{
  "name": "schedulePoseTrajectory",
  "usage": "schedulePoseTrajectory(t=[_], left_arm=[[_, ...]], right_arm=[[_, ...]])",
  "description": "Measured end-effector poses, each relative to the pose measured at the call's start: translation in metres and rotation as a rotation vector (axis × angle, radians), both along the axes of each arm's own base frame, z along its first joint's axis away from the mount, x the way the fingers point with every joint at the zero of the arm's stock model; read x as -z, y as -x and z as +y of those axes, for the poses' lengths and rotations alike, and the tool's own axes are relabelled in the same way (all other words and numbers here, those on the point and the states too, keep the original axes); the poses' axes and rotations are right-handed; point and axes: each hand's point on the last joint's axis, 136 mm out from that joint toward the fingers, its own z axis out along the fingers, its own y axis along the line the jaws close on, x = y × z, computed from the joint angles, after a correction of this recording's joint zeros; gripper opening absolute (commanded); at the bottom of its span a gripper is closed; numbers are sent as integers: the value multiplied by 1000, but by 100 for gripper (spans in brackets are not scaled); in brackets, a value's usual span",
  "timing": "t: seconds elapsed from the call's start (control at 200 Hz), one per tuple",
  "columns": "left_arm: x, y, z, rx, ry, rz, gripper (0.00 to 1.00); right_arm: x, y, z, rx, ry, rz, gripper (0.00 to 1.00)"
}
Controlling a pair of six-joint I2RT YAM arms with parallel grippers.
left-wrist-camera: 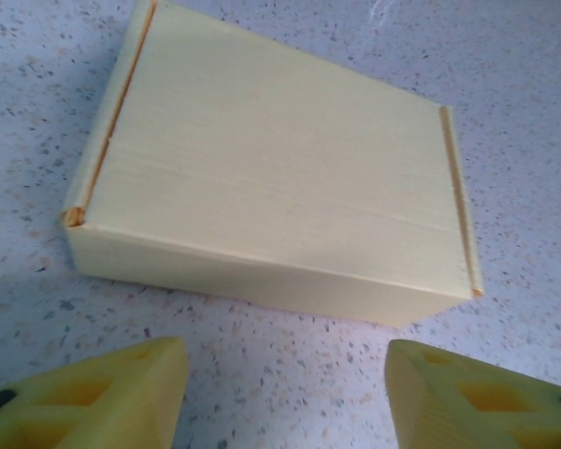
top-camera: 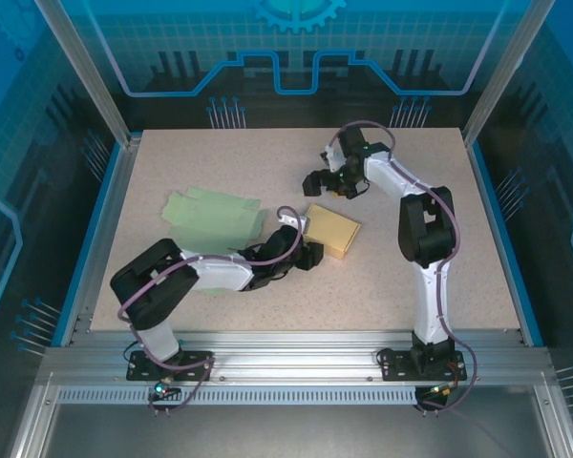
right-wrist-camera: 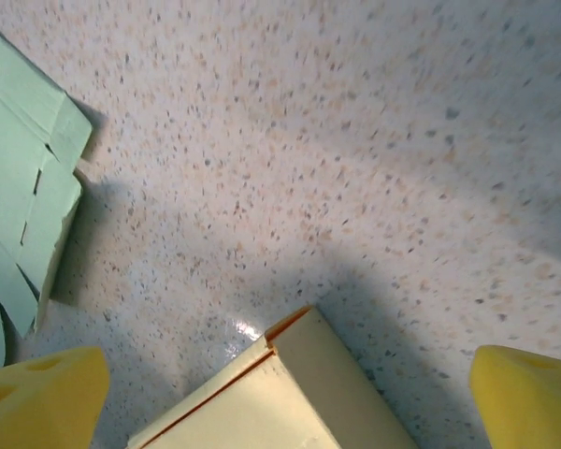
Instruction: Fold the paper box
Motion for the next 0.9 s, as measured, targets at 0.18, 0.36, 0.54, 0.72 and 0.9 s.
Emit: schedulePoseTrajectory(t=[0.18, 0.36, 0.54, 0.72, 0.9], left_arm=[[-48, 0, 14, 54, -49, -108, 79], [-81, -34, 42, 170, -164, -201, 79], [-56, -53, 68, 370, -338, -194, 82], [-9, -49, 58, 624, -480, -131, 82], [11, -52, 54, 750, -560, -130, 81]], right_arm=[[-21, 9, -21, 49, 61, -46, 100], [-56, 54, -47, 95, 96, -120, 100], [-54, 103, -67, 123, 120, -146, 100], [-7, 145, -74, 109, 190, -54, 100], [10, 165, -58, 40, 248, -47, 100]])
